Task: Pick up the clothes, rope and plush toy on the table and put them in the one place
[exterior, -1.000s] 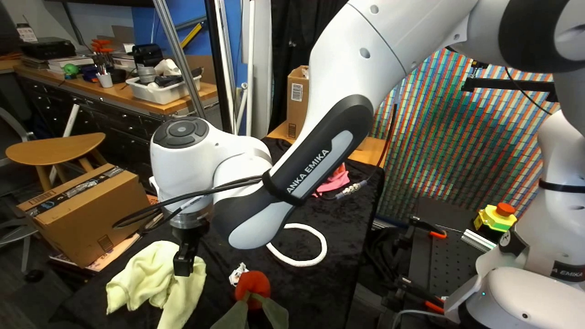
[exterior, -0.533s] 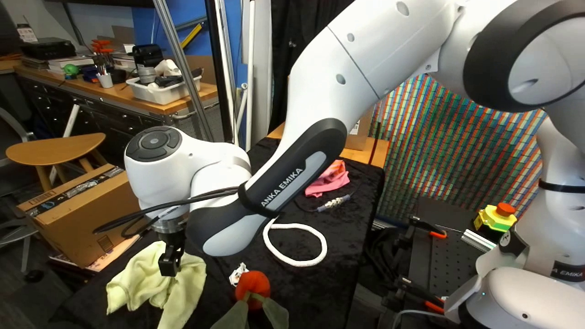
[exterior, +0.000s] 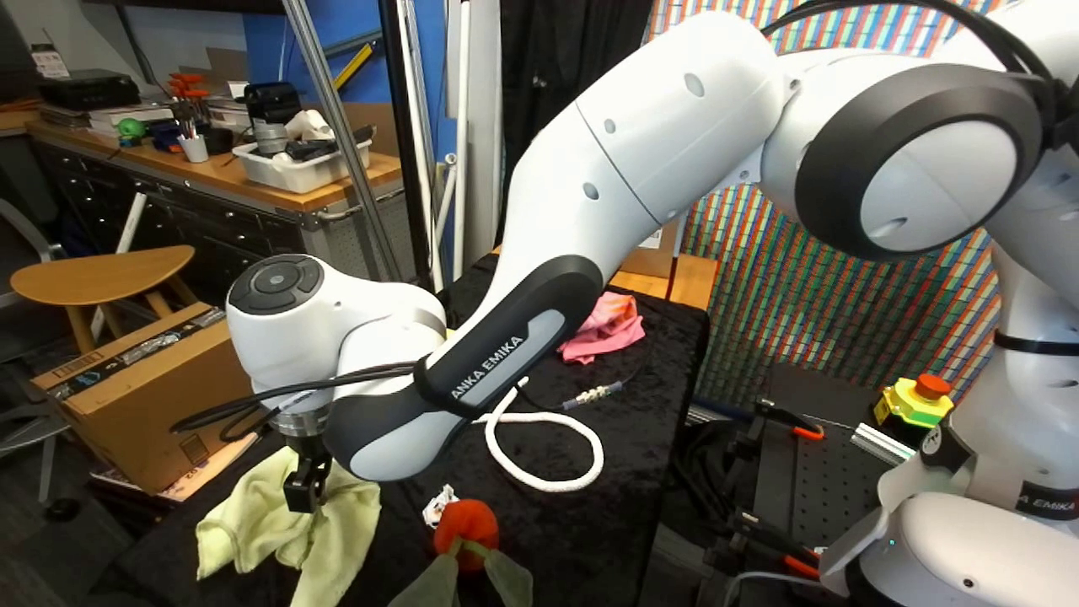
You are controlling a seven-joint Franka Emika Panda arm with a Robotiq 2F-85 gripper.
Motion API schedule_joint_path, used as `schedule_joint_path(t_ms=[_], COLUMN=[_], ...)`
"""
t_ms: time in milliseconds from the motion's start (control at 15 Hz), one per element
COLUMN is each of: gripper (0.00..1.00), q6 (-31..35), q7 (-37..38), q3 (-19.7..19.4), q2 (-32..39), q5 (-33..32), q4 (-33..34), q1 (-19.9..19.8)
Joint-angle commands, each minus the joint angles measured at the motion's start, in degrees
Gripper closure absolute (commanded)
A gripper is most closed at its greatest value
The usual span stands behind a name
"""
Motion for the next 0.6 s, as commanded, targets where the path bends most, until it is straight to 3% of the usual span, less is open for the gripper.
schedule_joint_path(t_ms=[0, 533], gripper=[0.00, 0.00], q6=[-2.30, -4.03], q7=[-2.50, -5.92], q3=[1.04, 3.09], q2=[3.76, 6.15], q5=[2.28, 5.09], q4=[6.26, 9.67], q1=[-1.34, -2.67])
